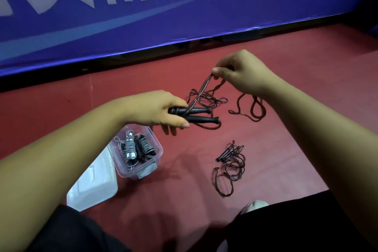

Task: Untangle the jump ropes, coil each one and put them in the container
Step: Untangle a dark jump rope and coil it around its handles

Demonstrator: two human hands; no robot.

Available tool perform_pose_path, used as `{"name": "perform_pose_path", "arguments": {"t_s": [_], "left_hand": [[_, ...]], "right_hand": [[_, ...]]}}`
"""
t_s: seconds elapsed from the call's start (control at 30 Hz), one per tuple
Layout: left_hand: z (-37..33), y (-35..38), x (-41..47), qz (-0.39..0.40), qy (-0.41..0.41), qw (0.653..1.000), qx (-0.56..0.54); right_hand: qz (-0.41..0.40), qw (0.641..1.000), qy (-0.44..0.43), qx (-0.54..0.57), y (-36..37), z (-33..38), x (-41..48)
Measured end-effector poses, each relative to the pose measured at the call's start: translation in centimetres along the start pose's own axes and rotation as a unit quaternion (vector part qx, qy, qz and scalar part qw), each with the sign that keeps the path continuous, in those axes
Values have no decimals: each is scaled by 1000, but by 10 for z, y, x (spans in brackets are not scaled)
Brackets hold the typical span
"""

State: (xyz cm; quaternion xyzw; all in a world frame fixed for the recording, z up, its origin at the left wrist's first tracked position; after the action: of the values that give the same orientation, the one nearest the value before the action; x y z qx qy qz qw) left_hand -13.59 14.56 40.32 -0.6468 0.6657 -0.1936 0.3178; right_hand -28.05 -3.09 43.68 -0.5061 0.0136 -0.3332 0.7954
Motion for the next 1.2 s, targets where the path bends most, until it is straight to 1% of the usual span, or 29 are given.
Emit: {"name": "perform_pose_path", "arguments": {"t_s": [0.07,0.1,0.17,0.2,0.23,0.33,0.4,0.5,0.53,0.57,0.67,0.77,0.83,0.9,0.97,1.07,1.13,1.2], "left_hand": [[-6,-2,-3,10,6,996,-94],[-8,-4,-4,1,14,992,-124],[-9,-10,-5,-43,29,981,-184],[-9,-13,-4,-74,28,969,-232],[-8,-16,-3,-106,24,949,-295],[-4,-25,3,-188,-13,852,-489],[-1,-25,7,-209,-44,809,-547],[8,-22,9,-214,-132,750,-612],[11,-22,9,-219,-152,733,-625],[14,-22,10,-224,-163,724,-631],[17,-20,9,-218,-179,718,-636],[17,-19,9,-206,-166,737,-622],[19,-24,11,-220,-149,744,-613],[22,-30,12,-259,-154,734,-609],[29,-38,12,-304,-166,724,-597],[50,-52,8,-373,-191,718,-556],[66,-59,6,-406,-214,733,-502],[80,-60,6,-425,-250,762,-419]], "right_hand": [[16,1000,6,9,5,-7,-1],[24,999,12,23,7,-9,-2],[37,997,31,66,11,-12,-4],[46,993,45,95,13,-13,-4],[58,988,61,130,15,-12,-5],[89,972,88,200,23,-7,-7],[115,962,101,228,31,-2,-10],[165,940,119,274,38,7,-15],[174,936,120,283,37,8,-16],[180,933,119,288,35,9,-16],[194,938,107,267,27,13,-19],[221,938,110,244,24,17,-24],[240,932,121,243,24,19,-26],[247,924,148,253,24,20,-27],[269,905,175,278,25,22,-30],[313,879,178,313,27,23,-36],[319,862,192,345,29,22,-37],[302,859,192,366,31,21,-36]]}}
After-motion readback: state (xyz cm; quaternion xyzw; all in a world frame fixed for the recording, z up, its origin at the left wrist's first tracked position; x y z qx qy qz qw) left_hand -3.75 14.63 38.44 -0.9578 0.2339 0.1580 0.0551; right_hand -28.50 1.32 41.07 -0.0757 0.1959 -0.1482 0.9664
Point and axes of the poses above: each hand's wrist, its own x-axis towards the middle knuckle, its own y-axis out of the palm, z = x × y, the point moved 2 cm from there along x, towards the middle knuckle, and after that the axes turned 10 degrees about -z, right-handed, at the moved point
